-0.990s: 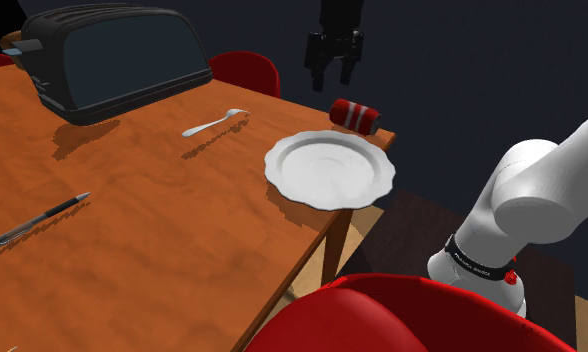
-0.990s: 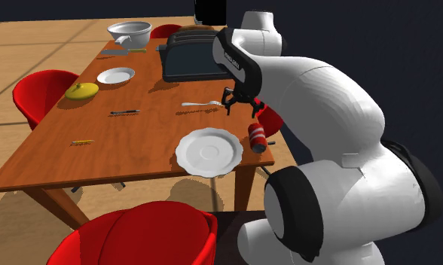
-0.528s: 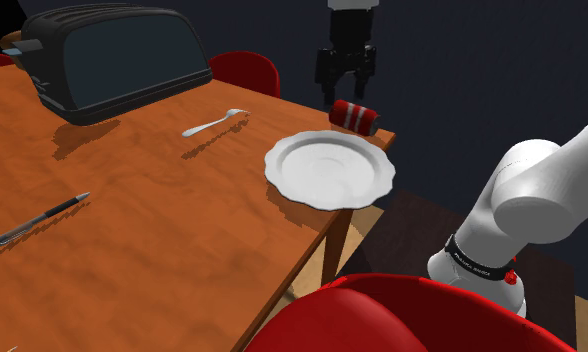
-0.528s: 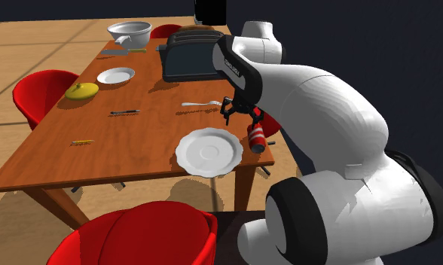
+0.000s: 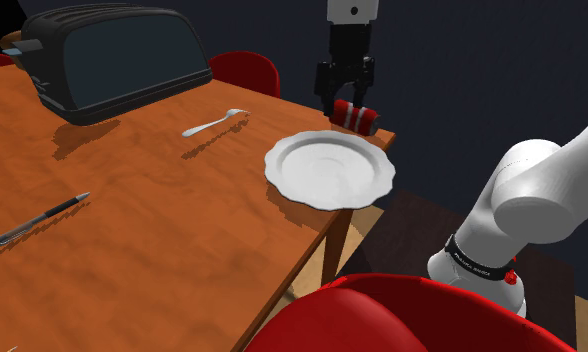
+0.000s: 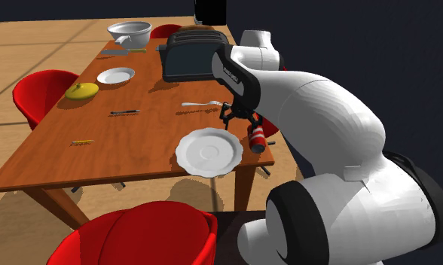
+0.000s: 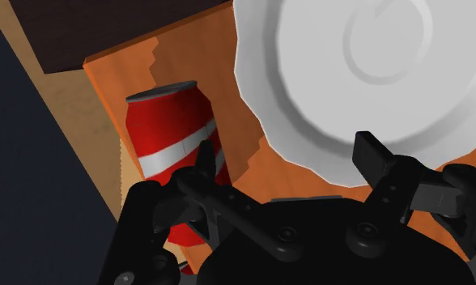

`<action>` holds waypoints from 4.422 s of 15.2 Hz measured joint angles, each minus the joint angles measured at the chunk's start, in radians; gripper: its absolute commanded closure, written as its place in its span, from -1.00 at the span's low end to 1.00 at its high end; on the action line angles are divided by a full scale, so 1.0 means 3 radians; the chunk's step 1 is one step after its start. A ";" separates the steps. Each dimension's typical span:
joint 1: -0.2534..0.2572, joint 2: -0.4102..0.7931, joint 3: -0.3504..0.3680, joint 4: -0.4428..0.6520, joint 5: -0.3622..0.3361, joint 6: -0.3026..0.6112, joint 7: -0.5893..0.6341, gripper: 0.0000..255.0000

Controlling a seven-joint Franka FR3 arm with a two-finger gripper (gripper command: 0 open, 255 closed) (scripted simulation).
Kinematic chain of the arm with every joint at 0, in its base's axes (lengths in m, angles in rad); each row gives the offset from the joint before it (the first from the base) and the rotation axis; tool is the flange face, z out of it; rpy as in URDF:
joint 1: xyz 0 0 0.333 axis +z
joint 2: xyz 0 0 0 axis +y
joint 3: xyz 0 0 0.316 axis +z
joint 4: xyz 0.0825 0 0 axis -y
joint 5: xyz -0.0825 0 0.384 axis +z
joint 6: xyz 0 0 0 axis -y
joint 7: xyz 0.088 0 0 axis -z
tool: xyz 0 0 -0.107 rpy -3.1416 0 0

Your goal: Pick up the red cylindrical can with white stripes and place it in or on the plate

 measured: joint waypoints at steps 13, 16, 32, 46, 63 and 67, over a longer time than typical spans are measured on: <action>0.0000 -0.0001 0.0000 -0.0001 0.0000 0.0000 0.0000 -1.00; -0.0071 -0.0107 -0.0049 -0.0123 -0.0157 0.0146 -0.0083 -1.00; -0.0199 -0.0255 -0.0134 -0.0645 -0.0422 0.0765 -0.0235 -1.00; -0.0201 -0.0252 -0.0137 -0.0591 -0.0424 0.0714 -0.0237 1.00; -0.0196 -0.0198 -0.0124 0.0182 -0.0424 -0.0004 -0.0189 1.00; -0.0105 -0.0247 0.0089 0.0183 -0.0306 -0.0042 0.0075 1.00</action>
